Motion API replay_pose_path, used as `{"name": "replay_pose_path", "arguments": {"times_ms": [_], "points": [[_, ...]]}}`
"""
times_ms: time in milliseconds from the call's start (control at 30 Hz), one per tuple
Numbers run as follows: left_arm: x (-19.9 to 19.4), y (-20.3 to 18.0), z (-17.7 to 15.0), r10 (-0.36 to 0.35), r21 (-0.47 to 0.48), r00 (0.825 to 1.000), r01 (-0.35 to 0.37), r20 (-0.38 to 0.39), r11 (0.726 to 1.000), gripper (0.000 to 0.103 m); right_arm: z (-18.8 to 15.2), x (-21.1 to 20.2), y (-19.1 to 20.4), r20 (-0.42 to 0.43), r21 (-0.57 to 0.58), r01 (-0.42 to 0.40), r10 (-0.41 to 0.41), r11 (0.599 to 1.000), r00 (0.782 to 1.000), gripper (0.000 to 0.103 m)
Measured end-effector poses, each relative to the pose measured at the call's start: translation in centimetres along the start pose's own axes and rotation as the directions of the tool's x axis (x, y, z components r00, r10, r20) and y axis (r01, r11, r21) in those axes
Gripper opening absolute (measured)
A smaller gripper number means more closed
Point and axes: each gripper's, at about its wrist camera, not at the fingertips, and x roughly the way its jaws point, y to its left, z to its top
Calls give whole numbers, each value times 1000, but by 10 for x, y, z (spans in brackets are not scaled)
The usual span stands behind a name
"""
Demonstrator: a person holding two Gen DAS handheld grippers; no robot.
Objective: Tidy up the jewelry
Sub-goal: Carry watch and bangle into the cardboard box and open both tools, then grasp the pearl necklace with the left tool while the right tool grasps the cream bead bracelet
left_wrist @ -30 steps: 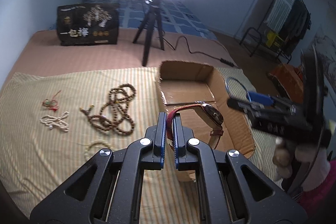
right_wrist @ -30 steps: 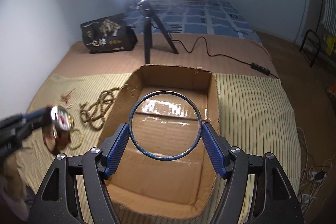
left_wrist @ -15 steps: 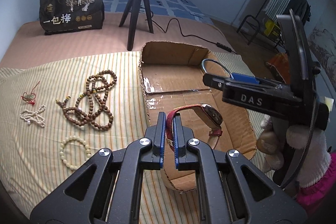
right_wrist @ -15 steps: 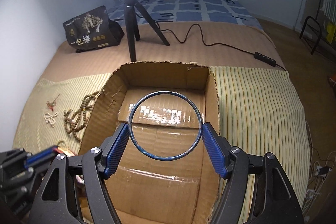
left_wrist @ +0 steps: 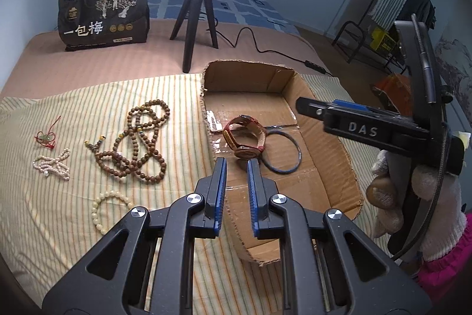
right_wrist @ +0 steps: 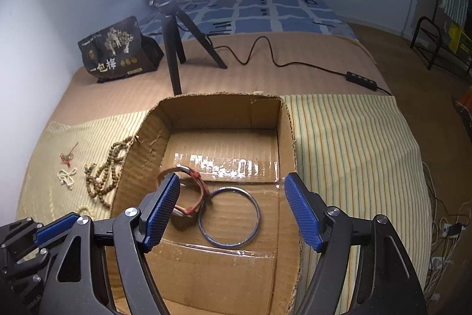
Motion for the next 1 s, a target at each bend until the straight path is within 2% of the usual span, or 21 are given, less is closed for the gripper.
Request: {"name": "replay_pose_path", "arguments": {"times_ms": [400, 500, 567, 633, 800, 1000], "points": [[-32, 30, -2, 55, -12, 996, -54, 64, 998, 11, -2, -26, 18, 54, -10, -17, 18, 1000, 998, 73], [-45, 44, -2, 68, -10, 993, -67, 101, 998, 20, -4, -34, 26, 71, -15, -35, 36, 999, 997, 73], [-54, 55, -1, 83, -12, 990, -82, 116, 997, 30, -7, -39, 33, 84, -22, -46, 48, 999, 995, 73], [-63, 69, -1, 109, -14, 986, -108, 126, 994, 32, -10, -43, 42, 98, -34, -56, 59, 998, 993, 73], [-80, 111, -2, 176, -41, 977, -172, 123, 984, 32, -20, -53, 67, 124, -75, -94, 103, 993, 987, 73], [-96, 162, -4, 204, -113, 973, -192, 109, 975, 32, -39, -54, 112, 101, -164, -151, 168, 975, 980, 73]]}}
